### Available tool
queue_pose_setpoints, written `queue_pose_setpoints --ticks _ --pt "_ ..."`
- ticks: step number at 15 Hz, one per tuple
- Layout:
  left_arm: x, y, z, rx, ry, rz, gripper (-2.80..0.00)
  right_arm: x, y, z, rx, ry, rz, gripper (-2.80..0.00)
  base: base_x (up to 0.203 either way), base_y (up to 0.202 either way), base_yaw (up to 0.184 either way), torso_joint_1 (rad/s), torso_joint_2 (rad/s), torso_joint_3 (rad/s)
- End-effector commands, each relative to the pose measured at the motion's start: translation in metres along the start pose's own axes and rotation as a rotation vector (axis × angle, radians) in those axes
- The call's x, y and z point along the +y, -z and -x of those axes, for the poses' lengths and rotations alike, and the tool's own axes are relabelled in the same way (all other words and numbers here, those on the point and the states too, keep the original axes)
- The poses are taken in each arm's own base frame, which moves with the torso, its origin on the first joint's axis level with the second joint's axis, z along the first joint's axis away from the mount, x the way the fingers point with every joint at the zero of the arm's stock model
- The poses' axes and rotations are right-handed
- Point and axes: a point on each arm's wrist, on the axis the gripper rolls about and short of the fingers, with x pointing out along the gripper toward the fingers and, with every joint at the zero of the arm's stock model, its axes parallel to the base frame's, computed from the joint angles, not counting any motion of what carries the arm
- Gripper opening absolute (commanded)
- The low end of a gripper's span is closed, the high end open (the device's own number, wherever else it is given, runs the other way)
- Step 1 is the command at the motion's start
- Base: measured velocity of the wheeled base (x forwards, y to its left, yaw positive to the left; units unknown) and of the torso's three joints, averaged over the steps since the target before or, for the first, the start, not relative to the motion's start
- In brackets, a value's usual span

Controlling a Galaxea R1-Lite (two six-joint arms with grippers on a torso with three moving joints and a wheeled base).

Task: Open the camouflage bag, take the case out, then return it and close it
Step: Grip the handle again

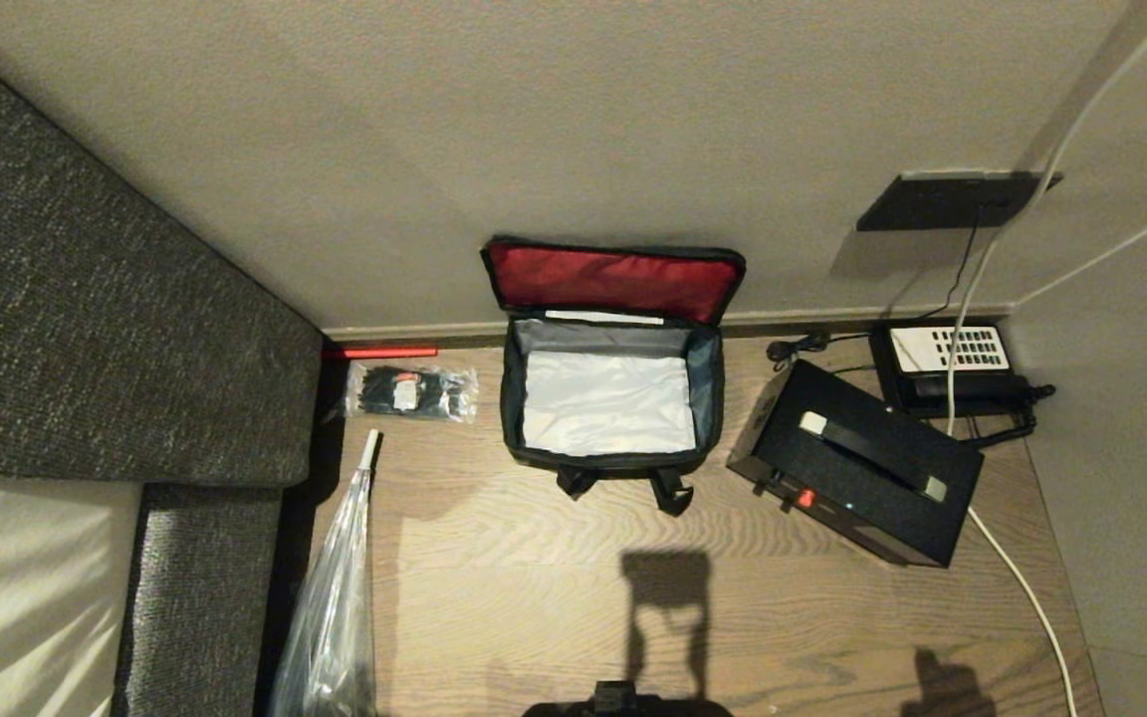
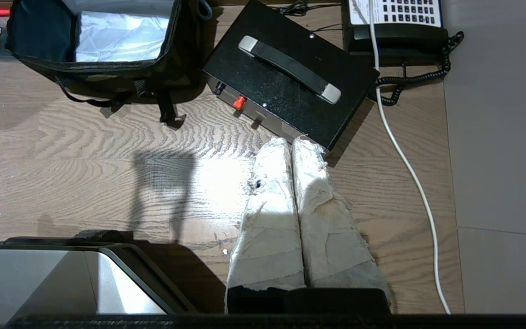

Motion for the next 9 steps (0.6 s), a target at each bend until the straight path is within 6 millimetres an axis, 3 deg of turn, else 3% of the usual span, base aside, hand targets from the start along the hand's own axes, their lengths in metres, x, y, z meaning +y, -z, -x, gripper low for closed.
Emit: queue_pose_setpoints --ticks 1,9 --pt "0.0 0.0009 -0.0002 0.002 -0.001 0.001 -2.8 0.0 0.0 0.0001 -0.001 -0.002 0.012 -2.8 0.0 0.0 0.0 0.0 0.0 0.0" --pt "0.0 0.0009 -0.0001 0.001 -0.001 0.001 -2.8 0.0 -0.0001 0.0001 -0.003 -0.001 0.031 -2.8 0.0 0.0 0.0 0.0 0.0 0.0"
